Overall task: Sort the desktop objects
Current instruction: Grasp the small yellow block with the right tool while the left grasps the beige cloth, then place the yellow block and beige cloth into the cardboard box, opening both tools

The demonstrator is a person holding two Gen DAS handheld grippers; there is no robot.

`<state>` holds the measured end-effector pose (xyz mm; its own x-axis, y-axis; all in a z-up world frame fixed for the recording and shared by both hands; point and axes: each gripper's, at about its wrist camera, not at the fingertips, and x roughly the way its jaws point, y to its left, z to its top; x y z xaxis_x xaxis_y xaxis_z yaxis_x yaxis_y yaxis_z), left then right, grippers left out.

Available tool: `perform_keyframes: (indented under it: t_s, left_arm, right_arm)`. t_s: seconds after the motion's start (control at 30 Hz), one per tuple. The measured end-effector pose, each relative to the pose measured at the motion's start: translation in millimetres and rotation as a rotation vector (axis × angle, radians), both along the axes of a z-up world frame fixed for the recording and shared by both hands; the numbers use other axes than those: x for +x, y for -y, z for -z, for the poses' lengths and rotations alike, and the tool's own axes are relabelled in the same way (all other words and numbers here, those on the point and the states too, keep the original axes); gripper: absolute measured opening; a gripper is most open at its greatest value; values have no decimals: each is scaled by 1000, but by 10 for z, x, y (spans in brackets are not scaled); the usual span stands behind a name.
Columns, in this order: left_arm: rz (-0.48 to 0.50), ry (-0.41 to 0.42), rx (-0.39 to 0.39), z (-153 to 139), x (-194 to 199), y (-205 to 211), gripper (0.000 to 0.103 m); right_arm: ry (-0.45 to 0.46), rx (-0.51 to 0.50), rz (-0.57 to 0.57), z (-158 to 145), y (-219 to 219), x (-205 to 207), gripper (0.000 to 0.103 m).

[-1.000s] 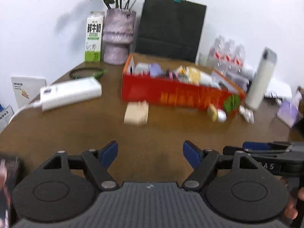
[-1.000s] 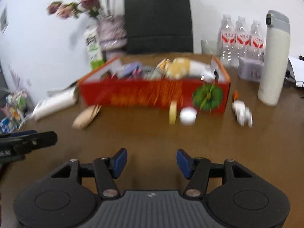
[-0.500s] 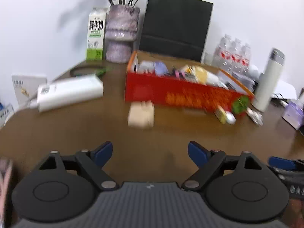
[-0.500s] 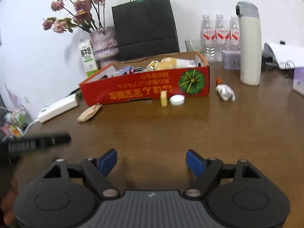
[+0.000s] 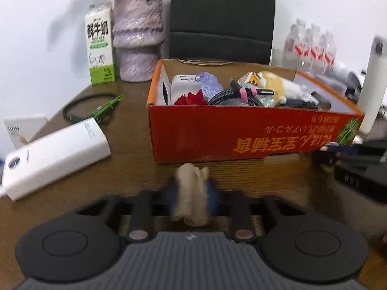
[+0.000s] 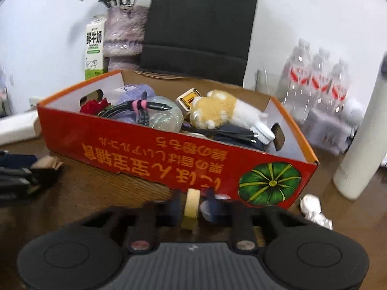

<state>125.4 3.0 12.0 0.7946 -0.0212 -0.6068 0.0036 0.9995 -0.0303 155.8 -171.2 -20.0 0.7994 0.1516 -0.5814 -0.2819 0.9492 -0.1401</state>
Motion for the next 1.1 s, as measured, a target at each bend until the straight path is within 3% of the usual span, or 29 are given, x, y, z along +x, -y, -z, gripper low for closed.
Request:
perform_keyframes:
  t_s: [0.03,0.17,0.37,0.57,0.67,0.73,0.83,0.9,0.97,1.1]
  left_arm:
    - [4,-6,-3,-10,-10,10,11]
    - [30,-16,-41,-23,-27,15,11]
    - [33,-2,-20,-18,-23,40,11]
    - [4,87,-38,-145,-129,-10,11]
    - [-42,96,-137,-286,-478,22,11]
    - [-23,94,-215,-285,-885,114,11]
    - [26,77,-197,-231,-1353,265,11]
    - [54,79,-172,-245,-1597,351,11]
    - [77,80,-189,-293,-1727,384,11]
    - [104,111,-179,-420,-1785,418,11]
  right_arm:
    - [-3,8,-21,-3,-2,-39,10]
    - [-2,51,-62,-15,13,-121,10]
    - [15,67,-62,-42,37,-166,10]
    - [42,107,-74,-188,40,-237,10]
    - [-2,310,-72,-377,164,-373,10]
    - [17,366,-55,-445,188,-667,10]
    - [15,429,-65,-406,249,-1199,10]
    - [-52,475,-64,-305,307,-1406,10]
    - [-91,496,-64,-265,353,-1542,10]
    - [-51,461,-54,-365,399,-1848,10]
